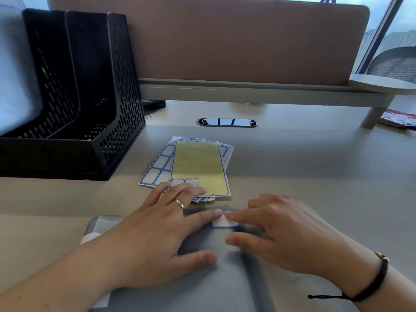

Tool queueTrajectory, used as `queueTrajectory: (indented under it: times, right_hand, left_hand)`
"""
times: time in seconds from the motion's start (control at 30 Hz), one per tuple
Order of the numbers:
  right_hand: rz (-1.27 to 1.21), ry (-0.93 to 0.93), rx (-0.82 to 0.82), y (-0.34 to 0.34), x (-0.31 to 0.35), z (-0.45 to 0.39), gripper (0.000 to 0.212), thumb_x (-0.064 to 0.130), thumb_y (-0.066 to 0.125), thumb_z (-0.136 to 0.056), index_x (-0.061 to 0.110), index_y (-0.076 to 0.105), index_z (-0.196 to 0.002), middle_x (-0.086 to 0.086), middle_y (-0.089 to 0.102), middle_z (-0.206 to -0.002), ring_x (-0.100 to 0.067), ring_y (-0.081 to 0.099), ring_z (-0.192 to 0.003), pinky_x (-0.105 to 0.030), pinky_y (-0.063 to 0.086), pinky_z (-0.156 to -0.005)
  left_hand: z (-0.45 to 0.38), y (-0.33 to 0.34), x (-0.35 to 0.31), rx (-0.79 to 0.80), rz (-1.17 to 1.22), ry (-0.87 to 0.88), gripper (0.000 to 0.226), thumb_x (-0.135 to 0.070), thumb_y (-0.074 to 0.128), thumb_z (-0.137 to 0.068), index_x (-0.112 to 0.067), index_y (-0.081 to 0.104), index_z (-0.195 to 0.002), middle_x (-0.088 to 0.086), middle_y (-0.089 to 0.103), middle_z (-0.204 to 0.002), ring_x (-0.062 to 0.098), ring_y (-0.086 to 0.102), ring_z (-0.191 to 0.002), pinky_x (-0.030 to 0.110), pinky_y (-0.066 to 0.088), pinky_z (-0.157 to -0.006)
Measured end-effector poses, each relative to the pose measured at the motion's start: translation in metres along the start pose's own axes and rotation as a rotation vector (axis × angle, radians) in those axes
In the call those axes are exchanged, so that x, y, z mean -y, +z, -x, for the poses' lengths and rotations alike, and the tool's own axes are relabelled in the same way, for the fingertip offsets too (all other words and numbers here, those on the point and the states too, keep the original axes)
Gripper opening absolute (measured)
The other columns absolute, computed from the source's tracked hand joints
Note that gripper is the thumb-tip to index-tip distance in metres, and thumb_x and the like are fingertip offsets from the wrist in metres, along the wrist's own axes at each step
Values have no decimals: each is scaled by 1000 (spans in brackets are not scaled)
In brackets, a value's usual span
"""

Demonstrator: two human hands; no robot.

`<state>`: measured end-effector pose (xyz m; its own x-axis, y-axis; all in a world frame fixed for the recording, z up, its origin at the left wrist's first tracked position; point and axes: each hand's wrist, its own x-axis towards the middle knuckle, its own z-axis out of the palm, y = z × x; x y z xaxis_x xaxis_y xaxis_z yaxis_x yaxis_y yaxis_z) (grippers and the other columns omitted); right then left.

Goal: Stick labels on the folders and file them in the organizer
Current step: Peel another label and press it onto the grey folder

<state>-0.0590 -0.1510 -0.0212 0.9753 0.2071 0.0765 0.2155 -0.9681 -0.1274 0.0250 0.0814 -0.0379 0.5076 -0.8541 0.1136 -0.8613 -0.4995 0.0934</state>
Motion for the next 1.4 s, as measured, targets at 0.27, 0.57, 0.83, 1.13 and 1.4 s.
queueTrajectory:
  times: [0.27, 0.57, 0.83, 1.13, 1.4]
  right_hand:
    - [-50, 29, -31, -4, -3, 4, 59, 82, 30, -83, 53, 55, -127, 16, 43, -76, -7, 50, -81, -30, 43, -66]
    - [-96, 60, 10, -14, -6, 6, 59, 85, 27, -78, 52, 67, -107, 11, 46, -79, -5, 47, -81, -34, 48, -70]
    - [-73, -79, 131, 0, 11, 2, 59, 82, 37, -83, 59, 36, -138, 11, 44, -88, -6, 44, -85, -28, 39, -77]
    - [-146, 35, 3, -7, -4, 5, 56, 84, 33, -79, 54, 60, -119, 12, 48, -82, -6, 51, -82, -33, 47, -70]
    - [-81, 60, 63, -2, -10, 1, 49, 80, 31, -82, 65, 47, -127, 9, 45, -82, -7, 48, -85, -32, 46, -76]
  left_hand:
    - [-2, -5, 2, -34, -5, 32, 70, -87, 35, -80, -48, 55, -134, -15, 46, -139, 8, 32, -136, 20, 19, -108]
    - [-2, -5, 4, -201, -32, 122, 55, -80, 43, -84, -39, 76, -99, -18, 57, -85, 1, 49, -76, 20, 44, -61]
    - [-4, -2, 5, -223, -15, 115, 51, -80, 49, -82, -33, 70, -81, -14, 53, -69, 8, 53, -63, 24, 37, -54]
    - [-3, 1, 7, -190, -2, 83, 60, -86, 37, -82, -38, 68, -100, -18, 60, -76, 6, 58, -68, 28, 47, -56]
    - [-5, 2, 2, -4, -9, 4, 80, -92, 15, -78, -52, 31, -145, -15, 58, -112, 11, 56, -104, 31, 42, -81]
